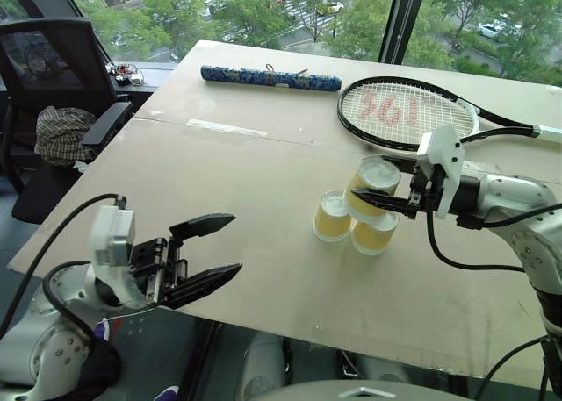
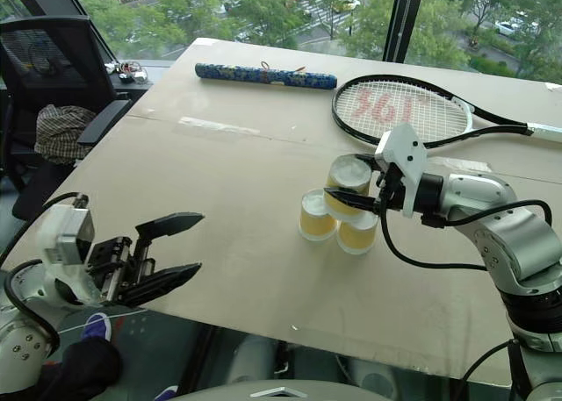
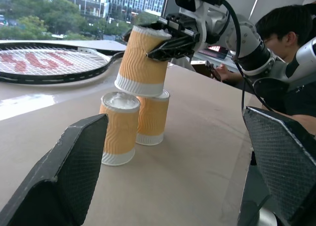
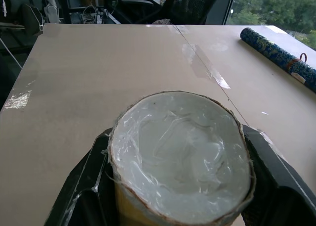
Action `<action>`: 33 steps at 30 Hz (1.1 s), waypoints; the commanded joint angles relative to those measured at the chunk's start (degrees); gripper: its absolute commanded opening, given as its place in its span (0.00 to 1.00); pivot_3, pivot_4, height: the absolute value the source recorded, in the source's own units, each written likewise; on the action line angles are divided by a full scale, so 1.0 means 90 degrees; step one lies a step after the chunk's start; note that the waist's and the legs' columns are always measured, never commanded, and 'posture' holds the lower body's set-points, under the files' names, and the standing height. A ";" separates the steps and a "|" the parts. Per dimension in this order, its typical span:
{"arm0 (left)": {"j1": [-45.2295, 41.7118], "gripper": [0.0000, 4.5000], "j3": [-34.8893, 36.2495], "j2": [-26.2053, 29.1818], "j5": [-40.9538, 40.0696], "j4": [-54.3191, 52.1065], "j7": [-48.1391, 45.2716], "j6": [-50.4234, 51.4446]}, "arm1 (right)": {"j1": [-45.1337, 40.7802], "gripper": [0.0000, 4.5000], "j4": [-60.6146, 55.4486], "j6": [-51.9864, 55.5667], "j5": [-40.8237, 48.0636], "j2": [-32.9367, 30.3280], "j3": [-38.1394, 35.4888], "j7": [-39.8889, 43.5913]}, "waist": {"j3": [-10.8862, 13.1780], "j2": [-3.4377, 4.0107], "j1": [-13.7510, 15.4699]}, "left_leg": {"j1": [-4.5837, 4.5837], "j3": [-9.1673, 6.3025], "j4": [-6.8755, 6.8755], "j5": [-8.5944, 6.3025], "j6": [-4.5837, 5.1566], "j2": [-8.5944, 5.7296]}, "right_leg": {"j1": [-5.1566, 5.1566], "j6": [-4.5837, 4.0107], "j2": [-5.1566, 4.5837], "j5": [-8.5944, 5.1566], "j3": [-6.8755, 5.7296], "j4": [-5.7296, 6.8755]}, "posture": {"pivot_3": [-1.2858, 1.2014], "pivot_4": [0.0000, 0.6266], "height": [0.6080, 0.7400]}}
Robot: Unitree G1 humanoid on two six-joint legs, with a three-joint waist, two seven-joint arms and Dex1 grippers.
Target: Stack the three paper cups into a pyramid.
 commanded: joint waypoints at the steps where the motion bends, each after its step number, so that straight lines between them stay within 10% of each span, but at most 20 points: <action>1: 0.0011 1.00 0.0268 -0.0021 -0.0214 -0.0151 -0.0002 -0.0039 | -0.0016 0.49 -0.0087 -0.0148 -0.0098 -0.0045 0.0052 0.0199 | 0.0000 0.0000 0.0000 | 0.0000 0.0000 0.0000 0.0000 0.0000 0.0000 | 0.0000 0.0000 0.0000 0.0000 0.0000 0.0000 | 0.52 0.24 1.00; 7: -0.0055 1.00 0.0172 -0.0062 -0.0289 -0.0374 0.0250 0.0063 | -0.0079 0.97 -0.0067 -0.0098 -0.0065 -0.0058 -0.0009 0.0402 | 0.0000 0.0000 0.0000 | 0.0000 -0.0001 0.0000 0.0000 0.0000 0.0001 | 0.0000 0.0000 0.0002 0.0000 0.0000 0.0000 | 0.52 0.24 1.00; 22: 0.0191 1.00 -0.0408 -0.0226 0.0594 -0.0303 0.1520 0.0354 | 0.1772 0.97 -0.0798 0.0145 0.1496 -0.0714 -0.2621 0.0821 | 0.0002 -0.0007 0.0055 | 0.0002 -0.0003 -0.0001 0.0000 0.0000 -0.0001 | 0.0004 0.0000 -0.0001 0.0000 0.0001 -0.0002 | 0.52 0.24 1.00; 33: 0.1076 1.00 -0.0405 -0.0187 0.2106 0.0743 0.1381 -0.0422 | 0.5379 0.97 0.0363 -0.2139 -0.0496 -0.0274 -0.3474 0.1756 | -0.0001 -0.0010 0.0084 | 0.0013 -0.0006 0.0009 -0.0001 0.0000 0.0010 | 0.0008 0.0005 -0.0018 -0.0031 0.0002 -0.0006 | 0.52 0.24 1.00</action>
